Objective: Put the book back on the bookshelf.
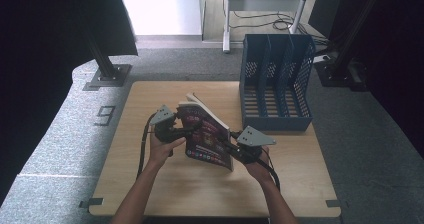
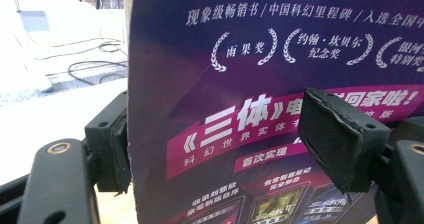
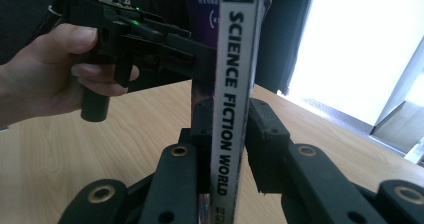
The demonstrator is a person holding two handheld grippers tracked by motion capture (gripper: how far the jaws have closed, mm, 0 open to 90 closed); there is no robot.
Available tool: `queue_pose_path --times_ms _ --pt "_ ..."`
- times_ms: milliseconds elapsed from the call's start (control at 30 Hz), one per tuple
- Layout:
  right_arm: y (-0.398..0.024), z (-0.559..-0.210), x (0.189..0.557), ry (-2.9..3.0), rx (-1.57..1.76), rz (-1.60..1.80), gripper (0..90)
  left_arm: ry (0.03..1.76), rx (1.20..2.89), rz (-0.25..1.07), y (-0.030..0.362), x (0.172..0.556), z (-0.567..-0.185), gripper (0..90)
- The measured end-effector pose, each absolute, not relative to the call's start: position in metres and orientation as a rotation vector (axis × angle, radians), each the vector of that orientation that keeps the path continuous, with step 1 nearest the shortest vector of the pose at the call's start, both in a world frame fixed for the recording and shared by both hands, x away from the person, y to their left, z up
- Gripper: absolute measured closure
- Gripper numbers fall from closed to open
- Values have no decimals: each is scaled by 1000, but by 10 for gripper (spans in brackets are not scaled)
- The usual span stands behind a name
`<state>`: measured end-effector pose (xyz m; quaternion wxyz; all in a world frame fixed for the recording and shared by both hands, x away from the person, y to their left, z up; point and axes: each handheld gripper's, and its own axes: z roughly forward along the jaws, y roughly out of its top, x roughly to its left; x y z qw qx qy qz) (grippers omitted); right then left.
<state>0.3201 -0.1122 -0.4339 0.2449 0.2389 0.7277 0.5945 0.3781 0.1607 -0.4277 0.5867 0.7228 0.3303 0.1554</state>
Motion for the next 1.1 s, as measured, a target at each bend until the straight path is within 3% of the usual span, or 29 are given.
queue_pose_path --times_ms 233,400,600,933,1100 --pt "-111 -434 329 1991 694 1598 743 763 1684 358 160 377 -427 223" --pt "-112 -433 326 1984 688 1587 808 778 1685 373 162 377 -427 228" --pt "-115 -435 321 1979 645 1600 807 802 1675 372 161 379 -427 185" --pt "-111 -436 327 2029 608 1649 714 754 1697 329 160 379 -428 207" --pt "-100 -435 332 2045 608 1600 723 743 1698 324 161 375 -425 214"
